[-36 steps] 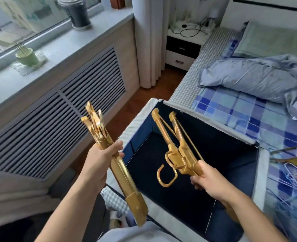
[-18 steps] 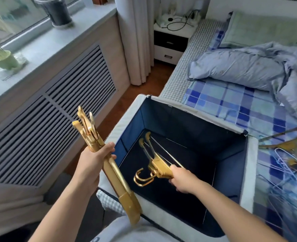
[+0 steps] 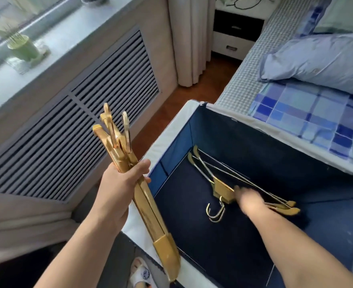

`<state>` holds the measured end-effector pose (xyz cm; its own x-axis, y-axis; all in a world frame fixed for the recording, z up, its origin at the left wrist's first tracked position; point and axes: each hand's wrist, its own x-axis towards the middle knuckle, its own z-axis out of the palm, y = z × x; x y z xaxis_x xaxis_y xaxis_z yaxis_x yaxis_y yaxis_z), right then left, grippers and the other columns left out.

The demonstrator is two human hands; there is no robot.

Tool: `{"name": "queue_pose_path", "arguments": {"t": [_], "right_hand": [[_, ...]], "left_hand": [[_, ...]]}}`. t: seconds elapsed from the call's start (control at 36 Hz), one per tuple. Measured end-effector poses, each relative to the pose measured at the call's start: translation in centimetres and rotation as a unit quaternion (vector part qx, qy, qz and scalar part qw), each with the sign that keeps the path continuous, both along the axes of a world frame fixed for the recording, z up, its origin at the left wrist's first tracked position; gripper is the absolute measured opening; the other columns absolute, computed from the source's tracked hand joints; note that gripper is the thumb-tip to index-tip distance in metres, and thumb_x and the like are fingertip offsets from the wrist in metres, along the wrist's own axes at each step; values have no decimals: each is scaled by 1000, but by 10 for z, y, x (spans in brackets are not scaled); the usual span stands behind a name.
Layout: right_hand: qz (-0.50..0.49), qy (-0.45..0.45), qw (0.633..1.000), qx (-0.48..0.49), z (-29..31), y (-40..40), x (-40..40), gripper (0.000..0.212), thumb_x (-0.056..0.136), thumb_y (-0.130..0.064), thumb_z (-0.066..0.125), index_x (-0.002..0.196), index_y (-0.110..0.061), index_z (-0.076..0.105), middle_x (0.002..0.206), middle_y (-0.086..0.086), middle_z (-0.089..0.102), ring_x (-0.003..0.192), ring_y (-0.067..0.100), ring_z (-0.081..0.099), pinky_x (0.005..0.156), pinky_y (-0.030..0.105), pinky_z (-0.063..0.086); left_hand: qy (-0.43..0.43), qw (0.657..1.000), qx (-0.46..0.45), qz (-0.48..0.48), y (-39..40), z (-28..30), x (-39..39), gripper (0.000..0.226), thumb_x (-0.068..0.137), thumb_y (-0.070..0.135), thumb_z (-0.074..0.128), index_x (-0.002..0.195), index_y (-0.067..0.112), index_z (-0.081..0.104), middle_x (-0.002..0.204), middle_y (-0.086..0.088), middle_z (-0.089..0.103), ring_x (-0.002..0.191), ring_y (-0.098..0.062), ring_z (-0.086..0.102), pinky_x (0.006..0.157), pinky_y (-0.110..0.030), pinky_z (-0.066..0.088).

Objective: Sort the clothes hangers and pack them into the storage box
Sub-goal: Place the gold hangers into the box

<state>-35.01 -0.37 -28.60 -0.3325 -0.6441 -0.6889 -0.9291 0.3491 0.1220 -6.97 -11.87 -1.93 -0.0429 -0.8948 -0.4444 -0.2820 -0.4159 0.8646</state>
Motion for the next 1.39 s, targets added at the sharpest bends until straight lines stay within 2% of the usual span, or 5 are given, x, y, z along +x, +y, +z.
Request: {"name": "queue_pose_path", "arguments": {"t": [0.47,0.69,1.0,1.25,1.39], "right_hand": [[-109,-7,974,-199,-20,36,51,43,88,-5,54,130,-15,53,133,11,52,112,30,57,90,40,52],[21,-213,977,15,-21,38,98,47,100,-23,41,147,-21,42,159,5,20,132,37,46,102,41,42],[-45,-217,972,74,-2,18,93,39,100,-22,48,134,-5,55,135,17,58,124,34,56,98,39,46],[-223,-318,921,8,86,1,70,28,97,-26,53,117,-12,66,109,8,64,108,27,62,82,30,45],[-357,-461,766,-272,210,-5,52,20,101,-19,51,109,-23,69,103,-2,74,95,13,71,92,34,57]], "left_hand": [[16,1000,-4,14,10,-10,-1,30,90,31,75,107,10,63,92,-7,69,85,-24,68,81,-43,56],[22,1000,-15,9,10,-11,-6,25,90,28,75,106,11,64,92,-9,66,80,-24,66,71,-35,54],[19,1000,-17,6,11,-11,-4,27,91,31,73,108,14,61,100,-12,66,89,-26,67,68,-30,54],[71,997,-7,-4,12,-2,0,33,90,25,76,113,6,61,95,-12,65,83,-25,66,65,-28,55],[121,991,-33,-35,23,19,-16,24,89,19,77,103,9,59,91,-12,61,81,-25,64,65,-27,57]]}}
